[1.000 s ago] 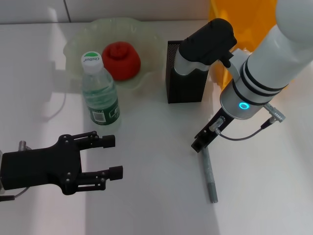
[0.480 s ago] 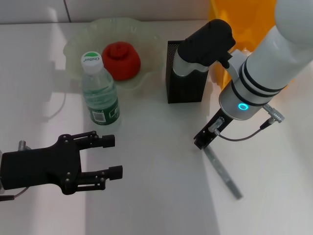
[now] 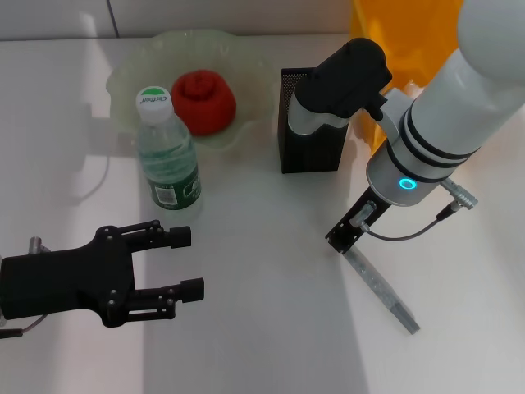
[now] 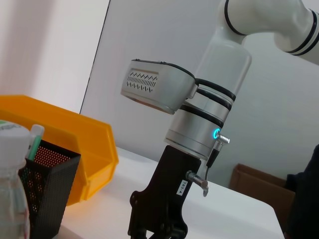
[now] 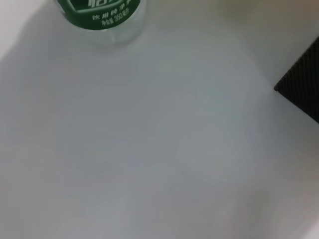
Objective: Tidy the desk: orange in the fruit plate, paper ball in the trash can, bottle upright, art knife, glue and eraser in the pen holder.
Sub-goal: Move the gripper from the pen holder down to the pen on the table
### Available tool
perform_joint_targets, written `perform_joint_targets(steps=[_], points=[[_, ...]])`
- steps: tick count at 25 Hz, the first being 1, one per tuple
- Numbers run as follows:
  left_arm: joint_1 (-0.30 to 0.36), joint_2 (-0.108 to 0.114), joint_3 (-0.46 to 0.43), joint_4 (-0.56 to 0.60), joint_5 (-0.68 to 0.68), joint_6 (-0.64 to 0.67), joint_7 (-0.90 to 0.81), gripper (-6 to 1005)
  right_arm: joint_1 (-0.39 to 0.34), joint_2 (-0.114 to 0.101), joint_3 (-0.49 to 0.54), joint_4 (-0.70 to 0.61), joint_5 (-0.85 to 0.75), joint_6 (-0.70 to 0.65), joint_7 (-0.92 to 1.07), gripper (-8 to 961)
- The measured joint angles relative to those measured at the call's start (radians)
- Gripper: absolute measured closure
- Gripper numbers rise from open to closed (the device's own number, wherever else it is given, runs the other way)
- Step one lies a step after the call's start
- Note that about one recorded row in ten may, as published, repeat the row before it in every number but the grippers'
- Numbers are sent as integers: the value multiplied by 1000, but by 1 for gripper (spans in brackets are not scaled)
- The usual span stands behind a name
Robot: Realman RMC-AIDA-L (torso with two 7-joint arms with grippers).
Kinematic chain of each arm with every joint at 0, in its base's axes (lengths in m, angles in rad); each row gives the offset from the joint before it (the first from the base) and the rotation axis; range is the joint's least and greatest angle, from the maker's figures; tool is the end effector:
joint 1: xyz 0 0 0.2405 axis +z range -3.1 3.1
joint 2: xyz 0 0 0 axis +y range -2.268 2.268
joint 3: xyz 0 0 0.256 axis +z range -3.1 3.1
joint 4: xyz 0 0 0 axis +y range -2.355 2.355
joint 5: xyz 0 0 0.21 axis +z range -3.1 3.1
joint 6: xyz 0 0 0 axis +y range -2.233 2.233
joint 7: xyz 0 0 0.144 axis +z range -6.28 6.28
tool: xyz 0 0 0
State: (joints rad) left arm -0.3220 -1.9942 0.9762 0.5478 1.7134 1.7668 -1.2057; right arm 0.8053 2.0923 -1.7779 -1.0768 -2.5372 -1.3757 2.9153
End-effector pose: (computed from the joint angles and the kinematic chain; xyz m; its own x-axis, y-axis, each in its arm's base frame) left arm -0.2915 0.2476 0.0013 0.7384 0.3288 0.5888 0.3803 -0.9240 0.0391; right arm 0.1480 0.3482 -0.0899 0.6499 -0.6791 0.3413 -0.5336 -0.7274 -0.4314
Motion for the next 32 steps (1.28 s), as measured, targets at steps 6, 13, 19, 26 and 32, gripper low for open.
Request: perform_joint_targets(steps=[6,13,19,26,32], points=[[1,0,-1,1,0,0,0,219,-16,-2,5,-39,0,-14,-9,875],[1,0,-1,2,0,0,0,218,-36,-8,10,-86,-3,-35,-16,914],[2,0,-1,3,0,0,0,219,-72,-8,26,-184,-8,-87,-25,955],[1,0,-1,4,0,0,0,219,-104,-3,16,-226,-10,-140,0,784],[1,0,-1,4,0,-1,0,218,-119,-2,11,-222,-15,-141,7,681]])
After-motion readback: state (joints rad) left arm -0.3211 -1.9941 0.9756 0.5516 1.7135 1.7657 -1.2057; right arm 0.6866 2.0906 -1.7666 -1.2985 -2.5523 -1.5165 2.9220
